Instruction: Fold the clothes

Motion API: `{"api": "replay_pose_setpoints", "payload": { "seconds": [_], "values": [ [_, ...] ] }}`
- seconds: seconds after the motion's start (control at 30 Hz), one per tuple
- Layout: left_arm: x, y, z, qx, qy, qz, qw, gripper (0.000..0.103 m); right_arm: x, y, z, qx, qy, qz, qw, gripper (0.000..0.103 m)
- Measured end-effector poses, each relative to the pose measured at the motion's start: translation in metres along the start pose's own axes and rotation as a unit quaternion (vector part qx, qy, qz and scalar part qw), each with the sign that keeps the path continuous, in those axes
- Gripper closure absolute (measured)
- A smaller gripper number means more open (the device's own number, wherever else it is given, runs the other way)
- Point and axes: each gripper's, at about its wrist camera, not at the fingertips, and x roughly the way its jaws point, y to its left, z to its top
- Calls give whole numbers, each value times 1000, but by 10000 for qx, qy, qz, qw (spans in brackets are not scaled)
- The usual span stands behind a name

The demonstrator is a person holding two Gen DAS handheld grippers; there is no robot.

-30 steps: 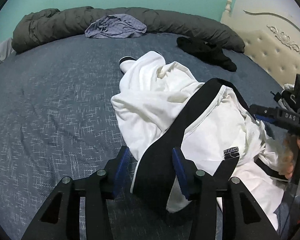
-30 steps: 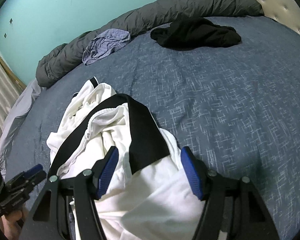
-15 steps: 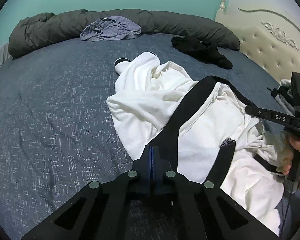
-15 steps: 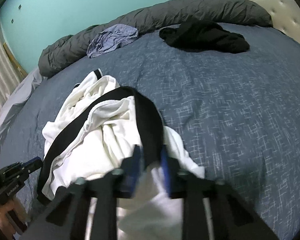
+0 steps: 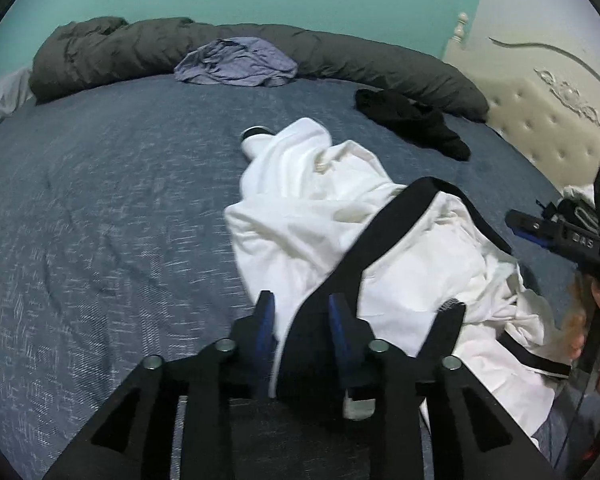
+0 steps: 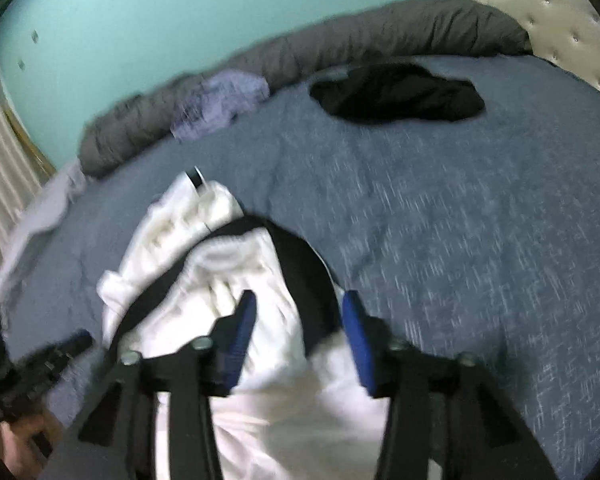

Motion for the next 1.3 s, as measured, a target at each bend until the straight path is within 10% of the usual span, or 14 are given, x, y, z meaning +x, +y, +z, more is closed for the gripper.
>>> {"api": "replay_pose_setpoints", "payload": {
  "seconds": [0.3,0.37,0.47,0.77,1.03,1.1,1.17,1.3],
  "values": [
    [9,-16,-5,279,110,-116,9995,68,16,1,-7,-264,113,-58,9996,52],
    [10,-15,-7,263,134,-129,9995,69,18,2,-11,-356,150,-45,9992,79],
    [12,-14,-8,258,150,-135,9995,80,19,-1,-14,-364,171,-161,9991,93],
    [-2,-2,0,58,-137,-106,9998,95,7,-10,-11,-308,279,-453,9981,98],
    [-2,6,2,-158,-165,2,9997,95,7,-10,-16,-273,865,-254,9956,96],
    [-3,5,3,-162,-176,-31,9997,93,2,-8,-11,-251,677,-267,9970,88],
    [-1,-2,4,-81,-163,-63,9998,86,0,-5,-7,-233,498,-244,9982,56],
    [4,-12,3,36,-110,-118,9999,69,5,0,-2,-260,318,-279,9988,53]
  ]
}}
